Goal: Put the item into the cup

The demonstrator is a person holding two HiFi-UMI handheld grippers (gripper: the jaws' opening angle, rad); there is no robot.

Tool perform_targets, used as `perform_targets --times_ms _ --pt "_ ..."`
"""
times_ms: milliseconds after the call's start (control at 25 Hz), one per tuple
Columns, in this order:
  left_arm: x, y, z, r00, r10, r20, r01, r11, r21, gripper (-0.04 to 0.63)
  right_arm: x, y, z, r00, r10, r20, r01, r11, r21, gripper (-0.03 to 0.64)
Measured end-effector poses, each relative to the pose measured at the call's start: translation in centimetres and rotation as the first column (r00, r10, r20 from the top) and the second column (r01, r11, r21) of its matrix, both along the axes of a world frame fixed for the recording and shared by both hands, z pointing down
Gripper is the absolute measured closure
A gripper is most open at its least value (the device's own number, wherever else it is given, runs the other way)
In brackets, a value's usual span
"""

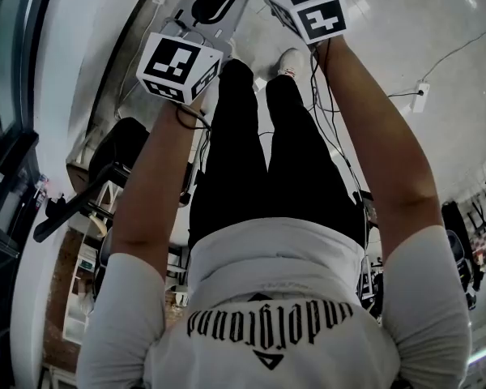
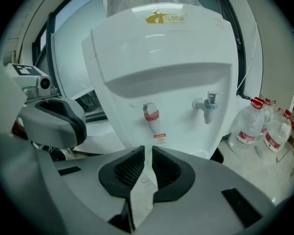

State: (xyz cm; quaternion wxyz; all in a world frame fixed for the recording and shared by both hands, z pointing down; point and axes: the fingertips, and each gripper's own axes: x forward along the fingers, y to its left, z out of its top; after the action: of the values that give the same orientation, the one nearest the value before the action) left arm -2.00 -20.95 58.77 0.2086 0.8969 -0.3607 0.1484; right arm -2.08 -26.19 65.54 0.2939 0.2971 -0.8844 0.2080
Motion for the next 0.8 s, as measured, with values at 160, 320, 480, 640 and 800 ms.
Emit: perform_targets --times_ms 160,320,480,640,800 --pt "-0.3 1.3 -1.9 1.0 -0.016 -0.003 0.016 1.0 -0.021 0.581 0.1 1.9 -3.3 1.0 -0.025 0.0 0.025 1.0 0.011 0.589" --pt "-0.1 2.4 -4.8 0.999 -0.011 -0.031 0.01 0.999 -0.031 0.581 0.1 4.7 -7.0 0.998 -0.064 0.008 0.064 0.998 0.008 0.598" --pt "0.3 3.9 -8.4 0.999 -0.013 -0.035 0.013 1.0 -0.025 0.581 0.6 7.6 -11.4 0.993 -0.113 0.027 0.112 0.994 0.016 0.601" --pt "0.7 6.2 -12.0 0.999 0.002 -0.047 -0.003 1.0 -0.017 0.581 1.6 10.3 -16.0 0.986 -0.159 0.041 0.158 0.987 0.031 0.602" --pt "-0.2 8.0 -15.9 0.998 -0.003 -0.064 0.004 1.0 0.011 0.581 2.3 11.9 -21.0 0.982 -0.184 0.047 0.181 0.982 0.059 0.603"
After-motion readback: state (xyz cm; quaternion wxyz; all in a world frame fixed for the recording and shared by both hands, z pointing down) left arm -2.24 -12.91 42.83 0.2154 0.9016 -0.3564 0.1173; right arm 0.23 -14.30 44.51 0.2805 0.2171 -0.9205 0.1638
